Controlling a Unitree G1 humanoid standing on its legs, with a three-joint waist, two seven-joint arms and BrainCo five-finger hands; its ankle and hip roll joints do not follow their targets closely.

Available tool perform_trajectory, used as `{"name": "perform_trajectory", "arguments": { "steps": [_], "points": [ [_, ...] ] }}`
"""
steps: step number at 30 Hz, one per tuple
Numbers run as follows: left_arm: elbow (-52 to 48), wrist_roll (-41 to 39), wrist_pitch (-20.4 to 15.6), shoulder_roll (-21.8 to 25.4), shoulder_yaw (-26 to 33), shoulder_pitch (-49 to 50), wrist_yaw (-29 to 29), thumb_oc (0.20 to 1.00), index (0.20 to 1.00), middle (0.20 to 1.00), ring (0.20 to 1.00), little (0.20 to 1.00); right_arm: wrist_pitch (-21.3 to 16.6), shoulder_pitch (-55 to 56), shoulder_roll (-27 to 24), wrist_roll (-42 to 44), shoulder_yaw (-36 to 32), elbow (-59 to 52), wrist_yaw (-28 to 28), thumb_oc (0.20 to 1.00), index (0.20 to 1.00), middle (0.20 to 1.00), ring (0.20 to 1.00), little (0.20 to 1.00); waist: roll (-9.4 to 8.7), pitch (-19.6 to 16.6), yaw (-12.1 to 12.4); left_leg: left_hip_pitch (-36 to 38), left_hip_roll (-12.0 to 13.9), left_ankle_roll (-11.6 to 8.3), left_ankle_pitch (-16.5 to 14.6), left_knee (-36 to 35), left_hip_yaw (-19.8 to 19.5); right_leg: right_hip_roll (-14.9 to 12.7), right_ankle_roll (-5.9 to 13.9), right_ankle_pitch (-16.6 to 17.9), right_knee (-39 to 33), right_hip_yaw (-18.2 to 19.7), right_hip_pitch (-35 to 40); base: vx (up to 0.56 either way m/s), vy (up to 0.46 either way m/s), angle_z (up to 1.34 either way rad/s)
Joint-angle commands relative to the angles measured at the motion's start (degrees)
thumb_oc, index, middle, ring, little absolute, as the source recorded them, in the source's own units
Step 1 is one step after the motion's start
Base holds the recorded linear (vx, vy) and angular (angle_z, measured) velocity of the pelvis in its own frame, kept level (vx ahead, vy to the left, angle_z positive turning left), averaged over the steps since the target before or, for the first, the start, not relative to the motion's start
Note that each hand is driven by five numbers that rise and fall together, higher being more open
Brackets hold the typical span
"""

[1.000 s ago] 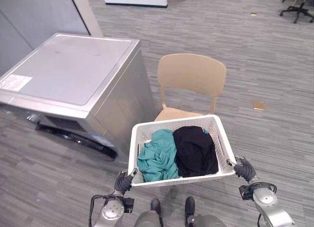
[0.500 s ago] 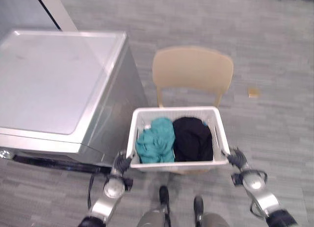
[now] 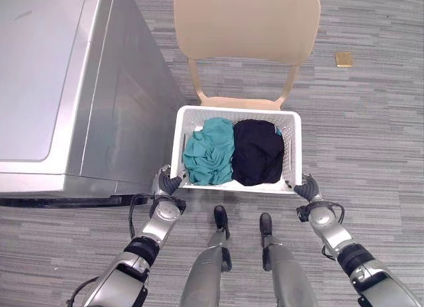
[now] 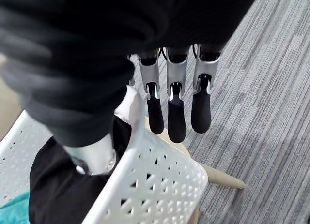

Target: Grab the laundry basket,head to the washer,open it,put in the laundry and shut it.

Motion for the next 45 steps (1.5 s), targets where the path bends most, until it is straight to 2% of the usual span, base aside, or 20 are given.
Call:
{"name": "perform_trajectory", "arguments": {
  "steps": [1, 7, 12, 16, 22, 26, 31, 34, 37, 40, 42, 43, 45],
  "points": [
    [-6.3, -0.4, -6.4, -4.6, -1.8, -0.7, -2.1, 1.0, 1.0, 1.0, 1.0, 1.0, -4.3, 1.6, 3.4, -1.3, 2.1, -7.5, 2.5, 1.0, 1.0, 1.0, 1.0, 1.0, -1.03, -2.7, -0.4, 0.0, 0.5, -1.7, -9.0, 7.3, -2.6, -2.3, 2.94, -1.8, -3.4, -2.0, 3.1, 0.05, -0.005, 0.01],
    [-12.2, -2.0, -6.9, -2.7, 4.1, 8.0, -4.9, 1.0, 1.0, 1.0, 1.0, 1.0, -4.4, 8.6, -1.7, -2.0, -5.0, -12.3, 4.3, 1.0, 1.0, 1.0, 1.0, 1.0, -1.29, -4.4, -0.5, 4.7, 0.6, -2.12, -8.8, 5.2, -2.7, -1.8, 2.95, -2.7, -4.1, -2.5, 7.5, 0.06, -0.029, 0.04],
    [-17.6, -1.2, -6.6, 0.8, 8.9, 17.8, -10.2, 1.0, 1.0, 1.0, 1.0, 1.0, -4.3, 15.3, -5.8, -3.3, -9.8, -14.0, 8.9, 1.0, 1.0, 1.0, 1.0, 1.0, -1.61, -5.9, -0.1, 9.1, 0.9, -2.33, -8.5, 3.3, -3.4, -1.7, 3.14, -3.7, -4.7, -3.7, 11.9, 0.06, -0.05, 0.13],
    [-18.1, -1.2, -5.6, 1.7, 12.0, 24.3, -14.0, 1.0, 1.0, 1.0, 1.0, 1.0, -3.9, 19.1, -7.0, -5.2, -11.4, -12.7, 12.5, 1.0, 1.0, 1.0, 1.0, 1.0, -1.73, -7.2, 0.5, 12.1, 1.0, -2.36, -8.0, 1.7, -3.6, -1.5, 3.24, -4.1, -5.5, -4.7, 15.0, 0.02, -0.046, 0.13],
    [-14.0, -0.4, -4.2, 1.6, 13.9, 31.2, -18.6, 1.0, 1.0, 1.0, 1.0, 1.0, -3.6, 22.1, -6.4, -7.4, -11.2, -5.4, 15.8, 1.0, 1.0, 1.0, 1.0, 1.0, -1.6, -9.2, 1.4, 15.9, 0.9, -2.5, -7.1, -0.9, -4.3, -1.0, 3.33, -4.6, -6.3, -5.9, 18.7, -0.01, -0.031, 0.19],
    [-7.5, 1.4, -3.1, 1.1, 13.3, 31.8, -19.6, 1.0, 1.0, 1.0, 1.0, 1.0, -3.7, 23.4, -3.4, -6.0, -11.7, 0.6, 15.9, 1.0, 1.0, 1.0, 1.0, 1.0, -1.27, -9.7, 1.1, 16.2, 0.6, -2.62, -6.6, -0.8, -6.9, 0.5, 2.45, -7.0, -4.5, -4.1, 19.9, -0.08, -0.06, 0.27],
    [-3.3, 1.0, -3.2, 0.4, 13.3, 31.0, -18.8, 1.0, 1.0, 1.0, 1.0, 1.0, -3.6, 22.8, -2.6, -4.6, -10.9, 2.5, 15.6, 1.0, 1.0, 1.0, 1.0, 1.0, -1.12, -9.3, 1.4, 14.6, 0.5, -3.21, -6.1, 1.3, -7.7, 1.5, 1.44, -7.0, -5.6, -3.5, 20.6, -0.08, -0.073, 0.31],
    [0.4, -1.2, -3.3, -1.1, 13.6, 29.5, -17.4, 1.0, 1.0, 1.0, 1.0, 1.0, -3.6, 22.1, -1.9, -3.0, -10.4, 4.2, 14.4, 1.0, 1.0, 1.0, 1.0, 1.0, -1.33, -7.6, 1.7, 9.6, 0.2, -4.55, -6.1, 7.6, -8.2, 0.8, 0.66, -6.7, -7.6, -5.5, 21.1, -0.14, -0.043, 0.44],
    [2.1, -1.6, -3.6, -1.5, 13.8, 28.2, -16.4, 1.0, 1.0, 1.0, 1.0, 1.0, -3.3, 21.5, -1.5, -2.6, -9.8, 5.8, 13.8, 1.0, 1.0, 1.0, 1.0, 1.0, -1.78, -7.0, 1.4, 9.1, 1.9, -3.93, -7.9, 9.8, -4.9, -0.7, 0.56, -5.9, -8.1, -7.2, 20.4, -0.11, 0.055, 0.77],
    [3.2, -1.2, -3.6, -1.6, 13.8, 27.5, -15.9, 1.0, 1.0, 1.0, 1.0, 1.0, -3.3, 20.9, -1.1, -2.8, -9.3, 7.3, 13.7, 1.0, 1.0, 1.0, 1.0, 1.0, -2.84, -6.9, 0.9, 10.7, 5.0, -3.87, -10.3, 11.8, -4.4, -3.1, 1.07, -4.9, -8.1, -8.5, 20.2, -0.02, 0.147, 0.47],
    [3.2, -1.3, -3.6, -1.9, 13.7, 27.1, -15.4, 1.0, 1.0, 1.0, 1.0, 1.0, -3.1, 20.7, -1.1, -2.6, -9.7, 7.9, 13.6, 1.0, 1.0, 1.0, 1.0, 1.0, -3.23, -7.1, 0.3, 12.0, 7.8, -4.14, -10.1, 11.8, -4.3, -4.9, 1.55, -4.6, -8.4, -10.0, 20.4, 0.03, 0.226, 0.46],
    [3.4, -1.5, -3.7, -2.0, 13.6, 26.8, -15.1, 1.0, 1.0, 1.0, 1.0, 1.0, -3.0, 20.8, -1.0, -2.3, -10.0, 8.1, 13.6, 1.0, 1.0, 1.0, 1.0, 1.0, -3.24, -7.1, 0.0, 12.9, 9.8, -4.57, -9.6, 11.4, -3.8, -5.8, 1.89, -4.7, -8.5, -10.9, 20.7, 0.07, 0.283, 0.43],
    [2.6, -1.8, -3.8, -2.0, 13.1, 26.7, -15.0, 1.0, 1.0, 1.0, 1.0, 1.0, -2.8, 21.4, -1.0, -1.9, -10.7, 7.9, 13.4, 1.0, 1.0, 1.0, 1.0, 1.0, -3.01, -7.7, -0.5, 13.1, 12.3, -5.61, -8.1, 10.1, -3.5, -7.2, 2.58, -5.1, -8.5, -12.3, 21.4, 0.1, 0.35, 0.51]
  ]
}}
